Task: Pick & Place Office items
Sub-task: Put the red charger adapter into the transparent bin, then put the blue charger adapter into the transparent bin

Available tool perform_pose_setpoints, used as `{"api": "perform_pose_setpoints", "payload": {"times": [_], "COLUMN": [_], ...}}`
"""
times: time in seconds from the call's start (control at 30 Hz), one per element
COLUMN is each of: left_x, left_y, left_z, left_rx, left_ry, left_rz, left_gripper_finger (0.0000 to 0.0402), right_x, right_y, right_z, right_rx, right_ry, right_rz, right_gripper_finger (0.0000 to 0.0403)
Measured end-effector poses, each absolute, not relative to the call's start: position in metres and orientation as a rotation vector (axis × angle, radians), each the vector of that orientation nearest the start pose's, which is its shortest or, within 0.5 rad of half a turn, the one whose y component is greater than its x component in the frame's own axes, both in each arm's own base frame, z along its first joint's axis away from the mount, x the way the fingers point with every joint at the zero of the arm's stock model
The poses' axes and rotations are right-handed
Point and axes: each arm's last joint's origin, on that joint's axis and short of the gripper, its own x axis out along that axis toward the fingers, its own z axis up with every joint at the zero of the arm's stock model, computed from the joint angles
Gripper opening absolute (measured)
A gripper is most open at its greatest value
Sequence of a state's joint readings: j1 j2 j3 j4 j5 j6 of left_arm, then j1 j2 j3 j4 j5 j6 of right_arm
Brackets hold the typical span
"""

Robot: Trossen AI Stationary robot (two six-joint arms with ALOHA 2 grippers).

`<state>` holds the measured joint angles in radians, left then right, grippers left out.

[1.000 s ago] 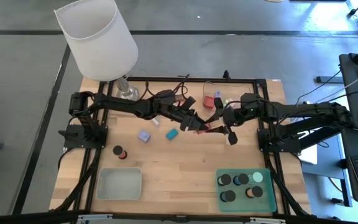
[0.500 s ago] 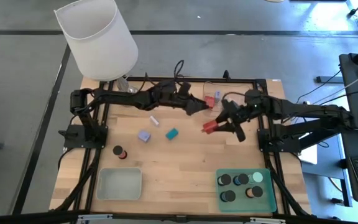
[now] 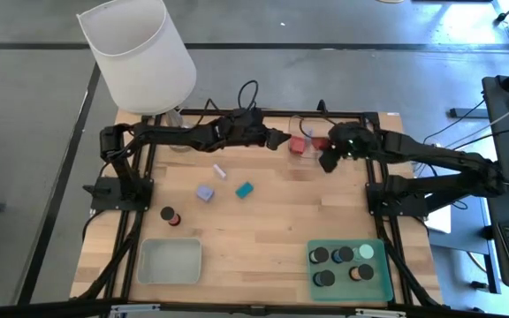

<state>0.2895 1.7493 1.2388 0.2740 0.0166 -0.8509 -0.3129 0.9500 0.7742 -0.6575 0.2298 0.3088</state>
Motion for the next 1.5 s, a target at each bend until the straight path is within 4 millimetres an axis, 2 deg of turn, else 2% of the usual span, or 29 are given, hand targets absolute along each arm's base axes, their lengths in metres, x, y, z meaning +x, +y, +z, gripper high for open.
{"api": "perform_pose_setpoints", "payload": {"times": [0.13,0.3,0.47,0.63,0.83,1.07,1.2,1.4,1.5], "left_x": [0.390,0.394,0.396,0.397,0.398,0.398,0.398,0.398,0.397], "left_y": [0.107,0.096,0.088,0.083,0.081,0.077,0.073,0.054,0.042], "left_z": [0.277,0.281,0.282,0.282,0.282,0.282,0.282,0.281,0.275], "left_rx": [-0.874,-0.867,-0.864,-0.863,-0.865,-0.870,-0.785,-0.692,-0.704], "left_ry": [0.073,0.050,0.046,0.053,0.064,0.122,0.174,0.274,0.355], "left_rz": [0.318,0.275,0.250,0.237,0.216,0.096,-0.040,-0.301,-0.348], "left_gripper_finger": [0.0274,0.0274,0.0274,0.0274,0.0274,0.0274,0.0274,0.0274,0.0274], "right_x": [0.180,0.191,0.199,0.205,0.209,0.209,0.209,0.202,0.196], "right_y": [-0.082,-0.098,-0.106,-0.110,-0.112,-0.111,-0.110,-0.106,-0.101], "right_z": [0.248,0.224,0.206,0.197,0.197,0.197,0.199,0.214,0.227], "right_rx": [0.410,0.470,0.510,0.507,0.488,0.502,0.541,0.593,0.611], "right_ry": [0.811,0.926,1.008,1.028,1.005,1.007,0.991,0.907,0.847], "right_rz": [-0.761,-0.822,-0.810,-0.814,-0.801,-0.762,-0.771,-0.760,-0.709], "right_gripper_finger": [0.0126,0.0126,0.0127,0.0127,0.0149,0.0214,0.0250,0.0284,0.0292]}}
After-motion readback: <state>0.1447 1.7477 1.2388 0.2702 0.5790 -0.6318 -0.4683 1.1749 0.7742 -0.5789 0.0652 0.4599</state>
